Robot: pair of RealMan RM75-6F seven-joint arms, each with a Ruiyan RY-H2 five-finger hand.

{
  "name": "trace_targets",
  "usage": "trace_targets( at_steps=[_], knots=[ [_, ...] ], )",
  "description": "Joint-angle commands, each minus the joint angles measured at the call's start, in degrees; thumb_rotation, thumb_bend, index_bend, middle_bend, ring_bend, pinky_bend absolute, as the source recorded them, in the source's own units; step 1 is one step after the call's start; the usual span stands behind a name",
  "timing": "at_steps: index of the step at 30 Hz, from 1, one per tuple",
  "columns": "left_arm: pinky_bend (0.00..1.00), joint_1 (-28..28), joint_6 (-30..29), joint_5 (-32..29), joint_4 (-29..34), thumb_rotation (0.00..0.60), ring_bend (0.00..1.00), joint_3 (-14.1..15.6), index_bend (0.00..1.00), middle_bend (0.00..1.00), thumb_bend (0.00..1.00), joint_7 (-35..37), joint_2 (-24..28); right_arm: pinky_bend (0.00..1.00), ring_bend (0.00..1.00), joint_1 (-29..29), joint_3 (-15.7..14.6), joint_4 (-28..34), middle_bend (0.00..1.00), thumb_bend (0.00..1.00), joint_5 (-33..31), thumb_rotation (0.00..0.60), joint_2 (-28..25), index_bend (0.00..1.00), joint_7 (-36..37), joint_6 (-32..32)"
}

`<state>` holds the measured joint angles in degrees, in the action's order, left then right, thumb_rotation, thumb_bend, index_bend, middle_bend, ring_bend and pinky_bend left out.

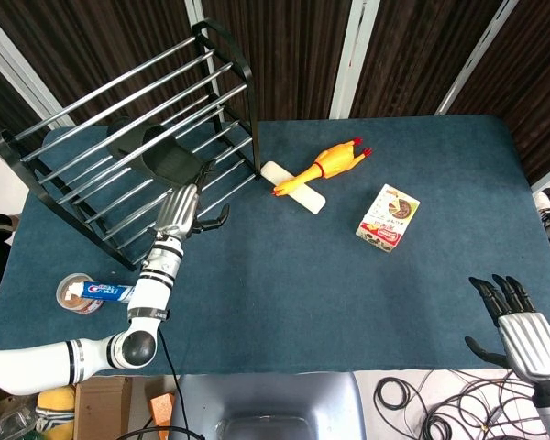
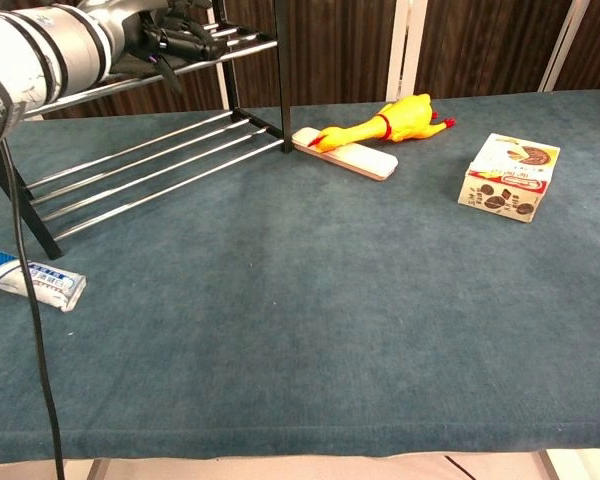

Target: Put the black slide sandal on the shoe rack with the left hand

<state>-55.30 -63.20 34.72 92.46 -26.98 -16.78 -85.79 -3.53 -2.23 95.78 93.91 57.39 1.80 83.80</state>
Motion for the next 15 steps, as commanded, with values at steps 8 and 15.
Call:
trace_targets(
  at_steps=[8,15],
  knots=[
    [0.45,0.82,1.63,0.31,1.79,0.395,0.18,-0.61,0.02,0.17,0.4,2.29,1.62,0.03,0.03,0.08,0.02,0.0,0.14,0.17,-0.08,0.6,0.07,0.0,-0.14,0.02],
    [0.45,6.84,1.63,6.83,19.05,0.391,0.17,6.68,0.02,0.17,0.39,-0.42,11.58,0.03,0.03,0.27,0.04,-0.05,0.14,0.17,-0.05,0.6,-0.03,0.0,0.02,0.41]
  ],
)
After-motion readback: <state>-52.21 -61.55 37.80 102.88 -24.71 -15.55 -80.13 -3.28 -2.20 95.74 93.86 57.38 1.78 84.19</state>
